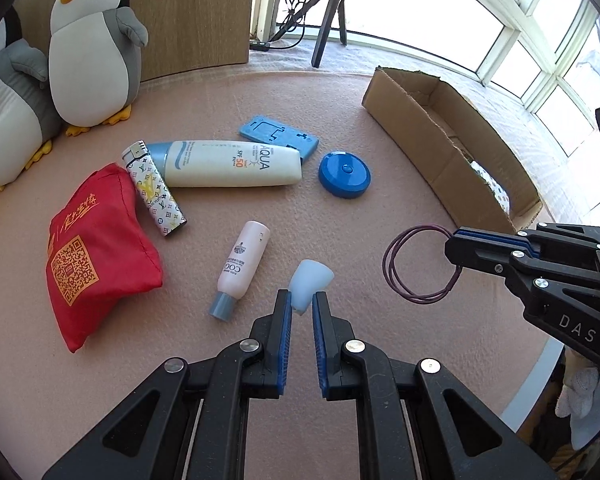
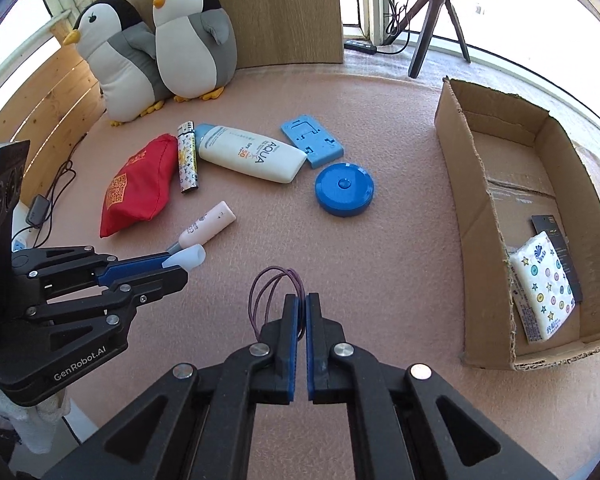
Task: Organize objects
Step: 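Carry both items over the box and open both grippers to drop them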
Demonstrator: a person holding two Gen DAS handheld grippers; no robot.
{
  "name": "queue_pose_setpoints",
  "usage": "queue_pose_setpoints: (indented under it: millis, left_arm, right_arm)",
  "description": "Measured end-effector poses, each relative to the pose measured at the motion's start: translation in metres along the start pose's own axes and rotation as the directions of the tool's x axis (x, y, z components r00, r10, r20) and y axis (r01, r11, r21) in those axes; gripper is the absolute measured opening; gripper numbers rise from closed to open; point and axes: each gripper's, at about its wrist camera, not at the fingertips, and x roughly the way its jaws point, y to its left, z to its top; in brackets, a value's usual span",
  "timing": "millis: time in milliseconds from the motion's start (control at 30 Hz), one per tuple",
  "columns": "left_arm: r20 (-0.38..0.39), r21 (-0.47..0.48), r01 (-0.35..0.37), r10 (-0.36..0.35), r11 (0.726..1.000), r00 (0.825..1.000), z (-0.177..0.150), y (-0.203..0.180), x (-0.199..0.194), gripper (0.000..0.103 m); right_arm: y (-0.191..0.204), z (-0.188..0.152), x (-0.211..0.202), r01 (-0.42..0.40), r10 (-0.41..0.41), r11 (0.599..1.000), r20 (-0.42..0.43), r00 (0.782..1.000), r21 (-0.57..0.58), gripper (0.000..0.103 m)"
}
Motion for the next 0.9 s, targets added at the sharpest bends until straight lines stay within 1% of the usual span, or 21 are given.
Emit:
queue_pose_setpoints:
  millis: [100, 233, 400, 667, 900]
  left_arm:
    - [0.020, 0.022, 0.010, -0.011, 1.000, 1.000, 0.012, -0.015, -0.005, 0.011]
    - [0.052, 0.052, 0.024, -0.027, 0.998, 0.998, 0.031, -0.037, -0.010, 0.011]
    - [0.092, 0.092, 0.053, -0.062, 0.994, 0.994, 0.062, -0.075, -0.013, 0.011]
    - [0.127, 0.154, 0.089, -0.109, 0.984, 0.986, 0.109, -0.144, 0.003, 0.011]
    - [0.119, 0.176, 0.102, -0.124, 0.979, 0.985, 0.133, -0.188, 0.025, 0.011]
  right_arm:
    - [-0.013, 0.004, -0.023, 0.002, -0.003, 1.000, 0.045, 0.999, 0.018, 0.003]
    - [-0.037, 0.008, -0.053, 0.037, -0.041, 0.999, 0.104, 0.994, 0.039, 0.003]
    - [-0.074, 0.010, -0.079, 0.089, -0.101, 0.992, 0.147, 0.984, 0.084, 0.003]
    - [-0.130, 0.012, -0.093, 0.132, -0.158, 0.979, 0.169, 0.973, 0.158, 0.003]
    - [-0.162, 0.010, -0.090, 0.141, -0.173, 0.971, 0.162, 0.971, 0.192, 0.003]
